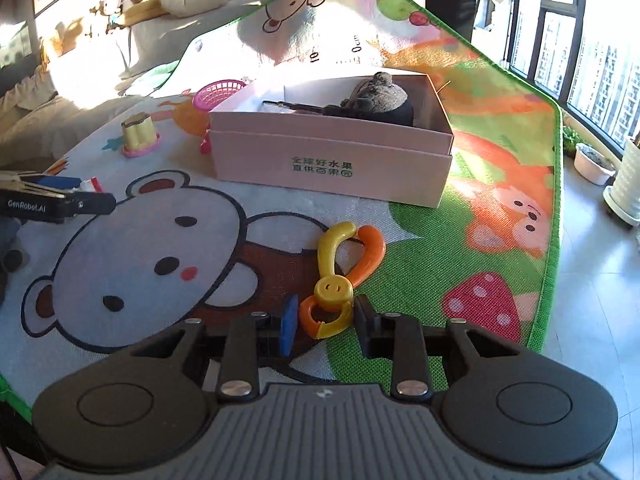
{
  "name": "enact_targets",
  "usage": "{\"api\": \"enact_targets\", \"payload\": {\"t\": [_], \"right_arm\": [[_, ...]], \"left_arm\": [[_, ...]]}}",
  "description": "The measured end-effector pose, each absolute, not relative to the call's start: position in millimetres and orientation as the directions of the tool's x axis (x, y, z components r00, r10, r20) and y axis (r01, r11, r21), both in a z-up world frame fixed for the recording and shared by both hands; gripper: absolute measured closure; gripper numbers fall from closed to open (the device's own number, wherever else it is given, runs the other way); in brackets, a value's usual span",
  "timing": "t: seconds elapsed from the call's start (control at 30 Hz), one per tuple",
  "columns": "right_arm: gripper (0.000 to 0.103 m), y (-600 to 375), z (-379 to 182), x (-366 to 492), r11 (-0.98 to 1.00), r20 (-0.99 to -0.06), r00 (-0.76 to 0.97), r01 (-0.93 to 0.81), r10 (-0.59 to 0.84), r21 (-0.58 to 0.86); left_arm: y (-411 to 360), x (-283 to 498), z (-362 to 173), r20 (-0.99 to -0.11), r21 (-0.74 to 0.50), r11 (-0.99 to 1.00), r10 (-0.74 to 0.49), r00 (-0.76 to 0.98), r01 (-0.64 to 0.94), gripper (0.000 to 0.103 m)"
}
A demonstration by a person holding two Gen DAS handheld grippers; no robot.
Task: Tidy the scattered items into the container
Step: 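Reach the right gripper toward the white bottle with a red cap, then grasp the white bottle with the right gripper and stand it on the mat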
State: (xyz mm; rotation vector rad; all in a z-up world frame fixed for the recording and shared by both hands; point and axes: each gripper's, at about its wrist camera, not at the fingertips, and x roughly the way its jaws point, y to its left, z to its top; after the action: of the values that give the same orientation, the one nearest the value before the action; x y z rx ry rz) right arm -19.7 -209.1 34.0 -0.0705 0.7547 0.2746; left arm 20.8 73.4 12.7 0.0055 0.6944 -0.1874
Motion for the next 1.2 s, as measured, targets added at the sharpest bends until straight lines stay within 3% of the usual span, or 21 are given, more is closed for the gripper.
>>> {"api": "enact_targets", "payload": {"t": [0.2,0.33,0.47,0.63,0.77,0.8,0.93,1.03,1.2], "right_arm": [[0.066,-163.3,62.3,-0.4,0.886,-0.608,0.666,-0.438,0.433,0.151],[0.066,-113.8,70.6,33.8,0.784,-0.597,0.532,-0.539,0.600,0.307],[0.066,-73.5,64.2,72.4,0.748,-0.621,0.443,-0.527,0.646,0.403],[0.066,-44.4,41.5,105.8,0.717,-0.647,0.329,-0.445,0.688,0.537],[0.071,-26.1,29.2,102.9,0.734,-0.682,0.314,-0.459,0.660,0.500],[0.075,-25.7,30.5,99.1,0.731,-0.677,0.320,-0.475,0.663,0.491],[0.075,-40.9,46.3,81.9,0.734,-0.650,0.384,-0.523,0.656,0.433],[0.075,-63.4,65.7,59.3,0.765,-0.619,0.496,-0.574,0.609,0.292],[0.075,-91.5,71.6,8.0,0.811,-0.560,0.709,-0.576,0.430,-0.107]], "left_arm": [[85.9,2.7,17.4,-0.640,0.022,0.991,-0.090,0.763,0.135,0.000],[109.9,-6.1,22.5,-0.616,-0.042,0.996,-0.085,0.783,0.075,0.000],[130.2,-10.9,28.9,-0.586,-0.070,0.997,-0.063,0.808,0.027,0.000],[138.2,-7.4,21.4,-0.608,-0.024,1.000,-0.031,0.793,0.020,0.000],[145.9,-10.0,17.6,-0.611,-0.061,0.998,-0.059,0.790,0.027,0.000],[147.1,-11.1,17.5,-0.608,-0.070,0.997,-0.066,0.791,0.029,0.000],[144.0,-14.0,18.9,-0.599,-0.110,0.990,-0.133,0.790,0.084,0.000],[125.7,-16.1,19.3,-0.589,-0.121,0.976,-0.219,0.778,0.183,0.000],[69.9,-18.2,18.7,-0.559,-0.013,0.941,-0.287,0.778,0.337,0.000]]}}
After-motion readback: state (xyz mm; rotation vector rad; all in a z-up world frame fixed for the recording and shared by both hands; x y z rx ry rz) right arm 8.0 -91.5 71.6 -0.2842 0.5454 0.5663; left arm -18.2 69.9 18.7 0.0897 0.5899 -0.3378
